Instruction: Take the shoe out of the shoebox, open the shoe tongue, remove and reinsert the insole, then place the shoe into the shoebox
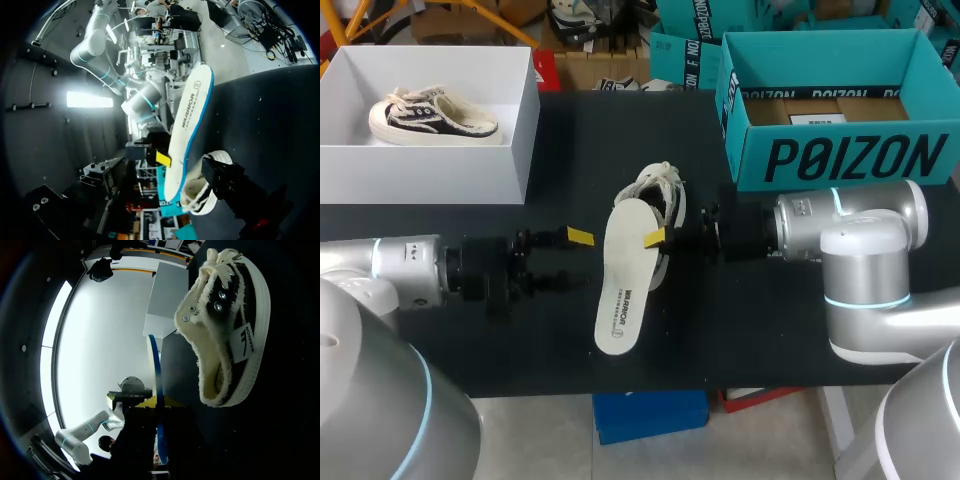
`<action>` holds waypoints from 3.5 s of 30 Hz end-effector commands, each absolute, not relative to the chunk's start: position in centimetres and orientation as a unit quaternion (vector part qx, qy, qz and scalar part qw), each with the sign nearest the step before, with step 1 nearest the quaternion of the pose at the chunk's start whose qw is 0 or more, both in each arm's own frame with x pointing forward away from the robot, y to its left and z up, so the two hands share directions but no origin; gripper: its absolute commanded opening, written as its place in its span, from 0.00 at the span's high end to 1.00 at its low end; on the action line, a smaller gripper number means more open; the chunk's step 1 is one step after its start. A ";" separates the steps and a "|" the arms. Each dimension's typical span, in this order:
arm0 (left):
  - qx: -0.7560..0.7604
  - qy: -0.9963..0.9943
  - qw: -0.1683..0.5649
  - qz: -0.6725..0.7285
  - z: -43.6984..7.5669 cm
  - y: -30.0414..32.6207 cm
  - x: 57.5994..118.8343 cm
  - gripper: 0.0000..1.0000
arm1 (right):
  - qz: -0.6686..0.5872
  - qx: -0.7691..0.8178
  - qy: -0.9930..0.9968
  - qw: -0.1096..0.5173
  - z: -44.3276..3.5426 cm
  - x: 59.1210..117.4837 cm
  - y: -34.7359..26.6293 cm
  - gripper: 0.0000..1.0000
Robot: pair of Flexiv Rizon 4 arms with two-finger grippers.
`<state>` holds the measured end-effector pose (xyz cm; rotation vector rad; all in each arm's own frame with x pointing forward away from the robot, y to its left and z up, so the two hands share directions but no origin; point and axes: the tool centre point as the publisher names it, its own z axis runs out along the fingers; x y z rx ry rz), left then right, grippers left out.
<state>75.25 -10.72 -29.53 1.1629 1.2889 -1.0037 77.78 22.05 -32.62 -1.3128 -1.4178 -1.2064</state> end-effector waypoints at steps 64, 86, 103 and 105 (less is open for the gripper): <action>0.480 0.561 0.538 -0.406 -32.0 -15.1 78.9 1.00 | -0.481 -0.525 -0.565 0.417 -32.6 77.8 22.2 1.00; 0.523 0.587 0.486 -0.382 -28.8 -10.4 77.2 1.00 | -0.425 -0.559 -0.606 0.373 -30.7 78.5 20.6 0.00; 0.522 0.632 0.427 -0.383 -29.1 -6.7 75.6 1.00 | -0.328 -0.545 -0.720 0.276 -29.6 79.9 21.0 0.00; 0.518 0.636 0.424 -0.384 -29.0 -6.3 75.6 1.00 | -0.318 -0.534 -0.738 0.262 -29.4 80.4 21.2 0.00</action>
